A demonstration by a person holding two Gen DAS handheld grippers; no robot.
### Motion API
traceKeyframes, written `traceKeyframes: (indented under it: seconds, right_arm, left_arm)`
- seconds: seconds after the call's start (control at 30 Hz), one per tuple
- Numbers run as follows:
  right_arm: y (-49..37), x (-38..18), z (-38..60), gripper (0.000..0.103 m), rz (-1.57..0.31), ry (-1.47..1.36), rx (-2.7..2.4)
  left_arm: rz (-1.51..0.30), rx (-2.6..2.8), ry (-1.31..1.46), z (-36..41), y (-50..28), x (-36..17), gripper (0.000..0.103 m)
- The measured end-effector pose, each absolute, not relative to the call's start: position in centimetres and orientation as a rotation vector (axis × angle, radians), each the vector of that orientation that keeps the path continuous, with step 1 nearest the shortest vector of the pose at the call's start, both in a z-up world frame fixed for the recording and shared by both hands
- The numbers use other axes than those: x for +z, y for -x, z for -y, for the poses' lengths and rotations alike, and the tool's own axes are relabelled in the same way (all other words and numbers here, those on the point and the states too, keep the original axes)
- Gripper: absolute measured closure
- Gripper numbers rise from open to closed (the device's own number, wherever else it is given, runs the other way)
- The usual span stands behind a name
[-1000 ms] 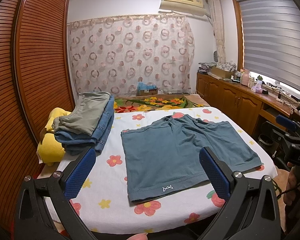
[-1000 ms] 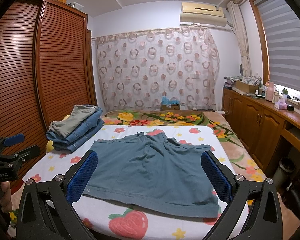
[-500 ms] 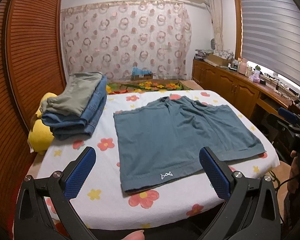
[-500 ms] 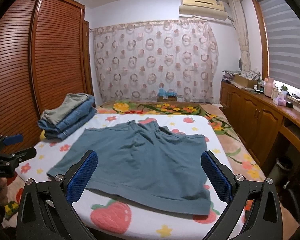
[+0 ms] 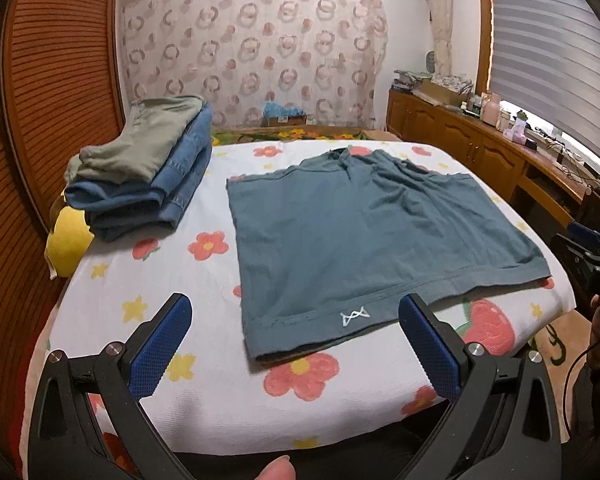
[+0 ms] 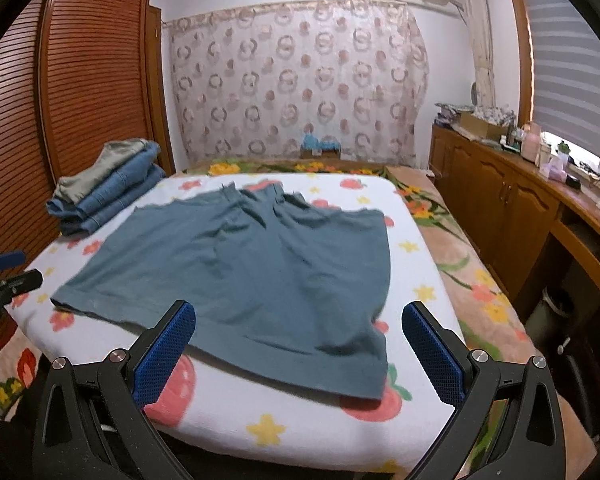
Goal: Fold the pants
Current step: 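Move the left gripper to the logo hem of the shorts and close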
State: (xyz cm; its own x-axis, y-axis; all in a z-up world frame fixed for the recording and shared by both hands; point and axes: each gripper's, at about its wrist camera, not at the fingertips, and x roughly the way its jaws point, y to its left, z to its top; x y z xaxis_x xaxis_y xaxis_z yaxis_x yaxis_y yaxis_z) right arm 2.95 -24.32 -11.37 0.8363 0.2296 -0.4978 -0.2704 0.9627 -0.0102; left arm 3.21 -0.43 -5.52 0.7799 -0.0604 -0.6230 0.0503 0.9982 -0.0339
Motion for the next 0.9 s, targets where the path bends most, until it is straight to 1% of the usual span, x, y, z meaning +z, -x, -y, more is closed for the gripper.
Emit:
traceKeyframes:
  seconds: [0.23, 0.77, 0.83, 0.9]
  right_arm:
    - [-3.2, -10.8, 23.8, 0.000, -0.556, 0.088, 0.267]
    - [-3.7, -11.1, 24.7, 0.000, -0.561, 0.071, 0.284]
    - [-3.6, -11.1, 24.7, 0.000, -0.562, 0.071, 0.284]
    - [-3.5, -11.0, 24.8, 0.000, -0.561, 0.071, 0.286]
  left_arm:
    - [-0.710, -0.057, 0.017, 0.0, -3.6, -6.9, 0.000]
    - [-0.763, -0.034, 0.046, -2.1, -4.4, -9.5, 0.000]
    - [-0.763, -0.042, 0.055, -2.4, -4.5, -9.6, 0.007]
    - [-0.764, -0.051, 0.070, -2.6, -4.6, -9.6, 0.011]
